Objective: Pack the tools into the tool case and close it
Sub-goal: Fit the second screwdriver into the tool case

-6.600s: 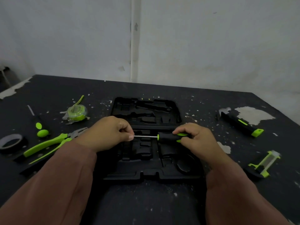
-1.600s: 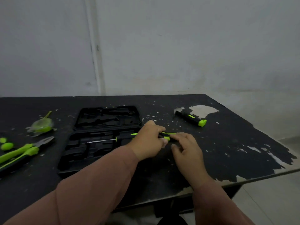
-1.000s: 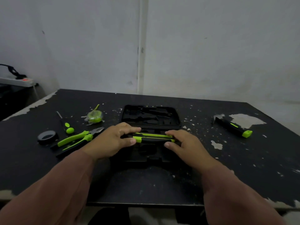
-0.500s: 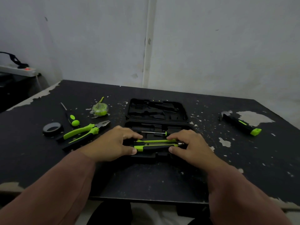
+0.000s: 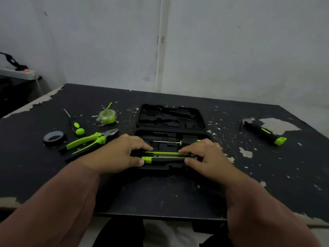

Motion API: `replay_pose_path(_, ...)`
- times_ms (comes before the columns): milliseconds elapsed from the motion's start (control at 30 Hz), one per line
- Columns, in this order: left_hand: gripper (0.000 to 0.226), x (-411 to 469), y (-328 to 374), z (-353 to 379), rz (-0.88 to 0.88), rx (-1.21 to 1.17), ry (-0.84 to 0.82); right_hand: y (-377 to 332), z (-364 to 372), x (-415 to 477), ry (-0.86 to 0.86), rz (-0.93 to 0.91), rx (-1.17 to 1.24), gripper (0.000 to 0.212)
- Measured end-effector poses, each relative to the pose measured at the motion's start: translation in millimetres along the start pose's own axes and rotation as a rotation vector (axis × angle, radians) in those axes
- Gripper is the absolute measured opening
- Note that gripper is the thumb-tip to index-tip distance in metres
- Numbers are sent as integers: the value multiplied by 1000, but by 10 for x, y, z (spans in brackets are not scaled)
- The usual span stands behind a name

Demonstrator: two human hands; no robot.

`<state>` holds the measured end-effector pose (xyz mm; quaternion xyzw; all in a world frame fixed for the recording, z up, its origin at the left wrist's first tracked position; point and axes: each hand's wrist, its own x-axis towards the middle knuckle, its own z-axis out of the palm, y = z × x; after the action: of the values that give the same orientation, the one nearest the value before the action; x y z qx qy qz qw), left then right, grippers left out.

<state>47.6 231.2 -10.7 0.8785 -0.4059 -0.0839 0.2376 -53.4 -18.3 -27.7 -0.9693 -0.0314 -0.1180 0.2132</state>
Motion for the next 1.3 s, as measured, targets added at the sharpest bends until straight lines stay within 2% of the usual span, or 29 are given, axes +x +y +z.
replay_pose_path(333,25,0,-50,64,29,-24,39,-41,-1,17,-58,1,-57,29)
replay_pose_path(467,22,34,16,118,7,-1,85,-86,-2,14,-62,32,-91,25)
replay_pose_path(600,23,47,96,125,-57,98,51,-117,31,16,-56,56,-122,22)
replay_pose_path(767,16,57,190,159,-62,174,100,-145,66,29,-55,57,-147,38)
replay_pose_path(900,12,81,221,146,-79,205,112,-223,80,-24,12,-16,-166,49)
replay_pose_path(1067,7,188,239,128,-80,192,107,-450,202,-156,64,-49,-215,47)
replay_pose_path(1300,25,281,231,142,-196,144,-12,-590,244,-177,32,14,-372,52)
